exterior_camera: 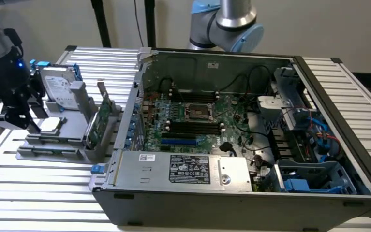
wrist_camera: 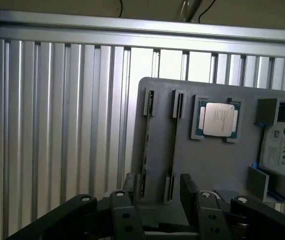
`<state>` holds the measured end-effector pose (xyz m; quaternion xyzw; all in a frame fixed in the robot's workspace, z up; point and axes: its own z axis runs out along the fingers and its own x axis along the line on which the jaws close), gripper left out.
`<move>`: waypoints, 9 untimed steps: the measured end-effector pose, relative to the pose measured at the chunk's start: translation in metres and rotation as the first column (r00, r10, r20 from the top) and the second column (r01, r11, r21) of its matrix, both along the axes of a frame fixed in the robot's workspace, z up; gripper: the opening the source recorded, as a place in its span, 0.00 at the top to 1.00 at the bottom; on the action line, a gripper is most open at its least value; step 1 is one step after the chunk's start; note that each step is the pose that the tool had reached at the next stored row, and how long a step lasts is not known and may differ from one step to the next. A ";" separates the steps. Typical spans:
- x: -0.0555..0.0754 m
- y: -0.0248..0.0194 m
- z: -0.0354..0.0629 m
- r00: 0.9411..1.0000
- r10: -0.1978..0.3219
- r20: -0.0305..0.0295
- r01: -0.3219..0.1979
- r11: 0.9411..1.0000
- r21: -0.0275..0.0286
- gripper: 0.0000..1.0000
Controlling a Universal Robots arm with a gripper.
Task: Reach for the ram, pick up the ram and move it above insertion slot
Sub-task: 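Pick up the ram and move it above insertion slot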
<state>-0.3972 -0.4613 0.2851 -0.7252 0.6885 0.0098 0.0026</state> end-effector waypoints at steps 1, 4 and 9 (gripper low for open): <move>0.000 -0.0002 -0.0018 1.000 0.000 0.000 0.000 1.000 0.000 0.52; -0.001 -0.0008 -0.0072 1.000 0.001 0.000 -0.001 1.000 0.000 0.52; -0.002 -0.0013 -0.0163 1.000 0.002 0.000 -0.002 1.000 0.000 0.52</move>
